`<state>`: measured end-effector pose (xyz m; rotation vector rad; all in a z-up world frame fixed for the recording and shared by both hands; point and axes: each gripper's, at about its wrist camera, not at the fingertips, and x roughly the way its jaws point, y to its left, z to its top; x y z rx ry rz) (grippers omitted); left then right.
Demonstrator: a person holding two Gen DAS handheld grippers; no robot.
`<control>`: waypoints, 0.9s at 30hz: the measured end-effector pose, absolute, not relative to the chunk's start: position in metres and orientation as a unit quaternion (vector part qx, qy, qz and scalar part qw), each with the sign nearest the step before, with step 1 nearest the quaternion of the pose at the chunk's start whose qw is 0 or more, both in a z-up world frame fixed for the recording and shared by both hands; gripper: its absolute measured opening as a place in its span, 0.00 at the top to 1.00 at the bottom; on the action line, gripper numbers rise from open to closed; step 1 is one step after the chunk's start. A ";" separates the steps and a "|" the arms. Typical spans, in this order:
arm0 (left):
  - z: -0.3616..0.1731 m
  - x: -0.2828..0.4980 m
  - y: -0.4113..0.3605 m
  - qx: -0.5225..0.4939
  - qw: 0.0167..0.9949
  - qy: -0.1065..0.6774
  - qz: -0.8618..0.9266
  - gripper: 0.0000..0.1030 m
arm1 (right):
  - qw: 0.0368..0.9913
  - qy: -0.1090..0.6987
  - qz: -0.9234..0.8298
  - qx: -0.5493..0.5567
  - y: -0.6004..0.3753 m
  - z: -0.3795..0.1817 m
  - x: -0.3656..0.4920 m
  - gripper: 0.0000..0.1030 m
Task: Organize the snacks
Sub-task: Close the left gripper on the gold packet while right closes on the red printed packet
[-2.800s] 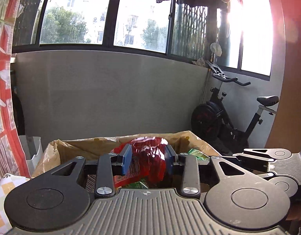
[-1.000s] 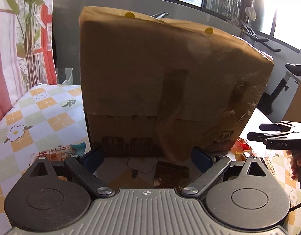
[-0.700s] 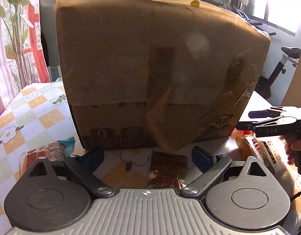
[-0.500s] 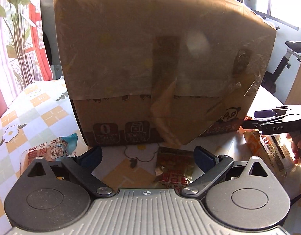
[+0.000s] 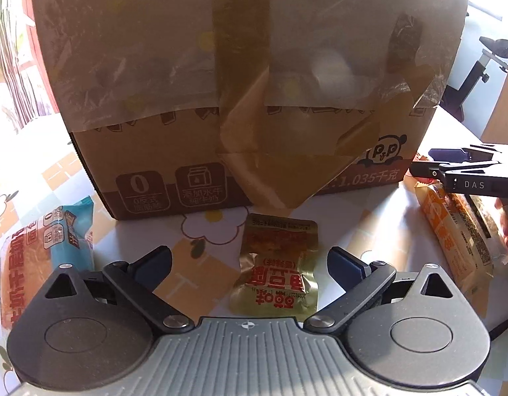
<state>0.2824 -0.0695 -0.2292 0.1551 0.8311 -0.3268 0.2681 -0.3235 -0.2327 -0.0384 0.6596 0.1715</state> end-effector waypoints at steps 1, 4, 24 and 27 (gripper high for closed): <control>-0.231 0.283 -0.072 0.080 0.899 0.401 -0.159 0.05 | 0.942 0.323 0.084 -0.022 -0.323 -0.233 0.268 0.45; -0.238 0.286 -0.081 0.095 0.893 0.405 -0.171 0.09 | 0.943 0.322 0.085 -0.029 -0.320 -0.233 0.268 0.45; -0.252 0.295 -0.078 0.083 0.898 0.401 -0.162 0.00 | 0.943 0.320 0.089 -0.030 -0.319 -0.233 0.267 0.46; -0.254 0.293 -0.078 0.082 0.899 0.398 -0.161 0.00 | 0.943 0.320 0.088 -0.030 -0.319 -0.233 0.268 0.46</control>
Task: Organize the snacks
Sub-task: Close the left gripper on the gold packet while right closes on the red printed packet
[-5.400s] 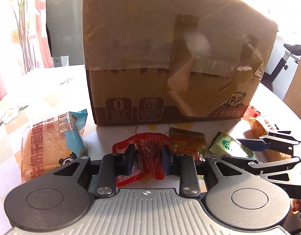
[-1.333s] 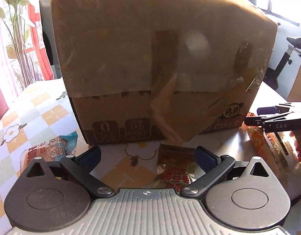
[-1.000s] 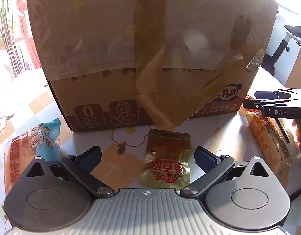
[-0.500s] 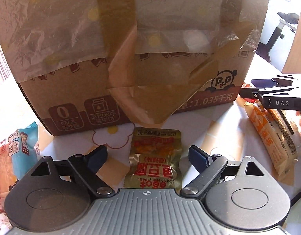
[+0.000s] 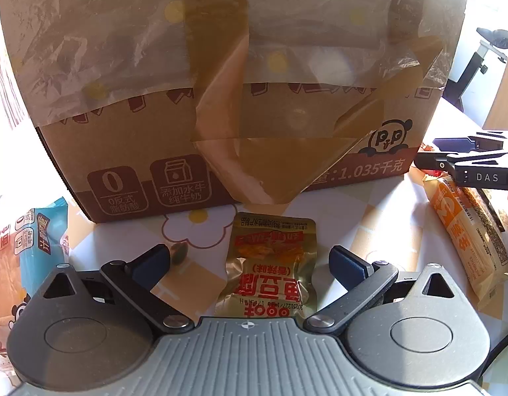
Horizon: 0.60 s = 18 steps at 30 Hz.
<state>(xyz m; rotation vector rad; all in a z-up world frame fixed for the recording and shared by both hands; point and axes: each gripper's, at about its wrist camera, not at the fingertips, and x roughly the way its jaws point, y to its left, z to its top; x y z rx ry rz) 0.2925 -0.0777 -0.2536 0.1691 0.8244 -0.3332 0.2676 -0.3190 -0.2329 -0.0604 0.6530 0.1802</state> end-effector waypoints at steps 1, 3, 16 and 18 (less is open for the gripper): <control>-0.254 0.293 -0.078 0.082 0.899 0.398 -0.161 0.00 | 0.943 0.320 0.088 -0.030 -0.319 -0.233 0.268 0.46; -0.254 0.291 -0.078 0.082 0.899 0.400 -0.161 0.00 | 0.943 0.320 0.088 -0.030 -0.319 -0.233 0.268 0.46; -0.241 0.283 -0.076 0.089 0.893 0.397 -0.190 0.48 | 0.943 0.320 0.089 -0.029 -0.320 -0.233 0.268 0.46; -0.239 0.283 -0.073 0.084 0.892 0.402 -0.191 0.51 | 0.943 0.319 0.089 -0.028 -0.320 -0.233 0.267 0.46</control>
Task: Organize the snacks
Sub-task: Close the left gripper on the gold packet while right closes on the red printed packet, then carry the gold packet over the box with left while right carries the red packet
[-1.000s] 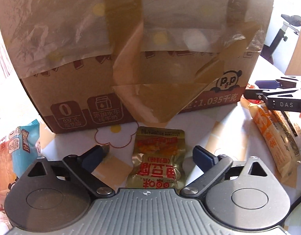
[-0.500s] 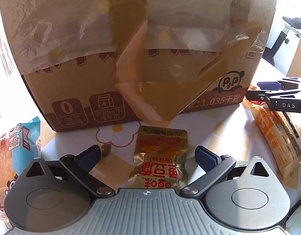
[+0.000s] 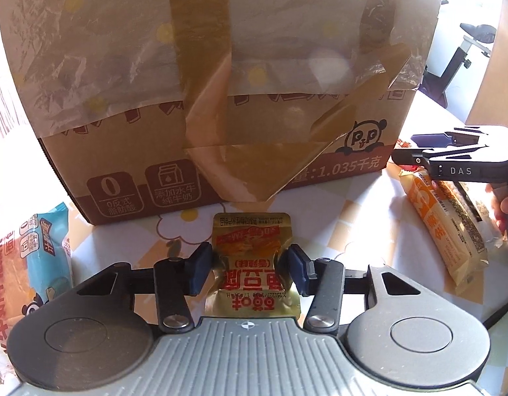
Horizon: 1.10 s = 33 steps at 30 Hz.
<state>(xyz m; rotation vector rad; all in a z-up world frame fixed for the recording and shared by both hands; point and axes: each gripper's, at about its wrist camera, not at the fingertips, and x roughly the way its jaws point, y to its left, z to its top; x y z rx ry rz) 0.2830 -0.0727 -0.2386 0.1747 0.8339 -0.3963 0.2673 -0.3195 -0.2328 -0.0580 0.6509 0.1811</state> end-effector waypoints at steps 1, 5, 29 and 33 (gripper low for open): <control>-0.238 0.283 -0.071 0.080 0.891 0.404 -0.190 0.52 | 0.944 0.318 0.088 -0.028 -0.319 -0.232 0.267 0.46; -0.235 0.282 -0.066 0.069 0.892 0.407 -0.184 0.56 | 0.947 0.307 0.086 -0.033 -0.317 -0.231 0.263 0.48; -0.158 0.231 -0.005 -0.003 0.931 0.315 -0.186 0.58 | 0.984 0.171 0.047 0.016 -0.328 -0.135 0.205 0.49; -0.144 0.220 0.004 -0.010 0.936 0.299 -0.187 0.58 | 0.989 0.136 0.059 0.009 -0.321 -0.110 0.199 0.49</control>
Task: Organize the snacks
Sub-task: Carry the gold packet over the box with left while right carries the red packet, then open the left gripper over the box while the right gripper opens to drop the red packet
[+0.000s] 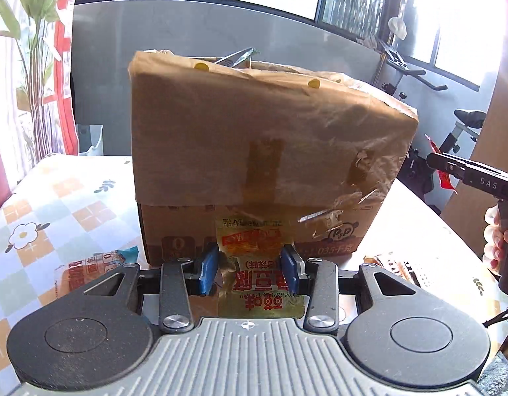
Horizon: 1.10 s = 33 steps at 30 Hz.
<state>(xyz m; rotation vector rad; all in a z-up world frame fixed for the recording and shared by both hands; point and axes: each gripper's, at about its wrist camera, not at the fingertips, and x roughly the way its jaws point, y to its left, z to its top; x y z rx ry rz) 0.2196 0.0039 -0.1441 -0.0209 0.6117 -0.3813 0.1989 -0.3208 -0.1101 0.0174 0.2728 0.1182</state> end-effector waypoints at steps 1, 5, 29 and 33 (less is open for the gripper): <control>-0.144 0.219 0.001 -0.011 0.936 0.300 -0.186 0.58 | 0.990 0.130 0.062 0.007 -0.319 -0.106 0.198 0.49; -0.153 0.213 0.018 -0.025 0.931 0.325 -0.167 0.58 | 0.990 0.120 0.074 0.000 -0.310 -0.096 0.198 0.49; -0.029 0.307 -0.042 -0.026 0.965 0.117 -0.232 0.58 | 0.980 0.130 0.152 -0.018 -0.241 -0.051 0.301 0.49; -0.043 0.332 -0.073 -0.014 0.959 0.140 -0.247 0.56 | 0.978 0.167 0.121 -0.034 -0.233 -0.061 0.316 0.46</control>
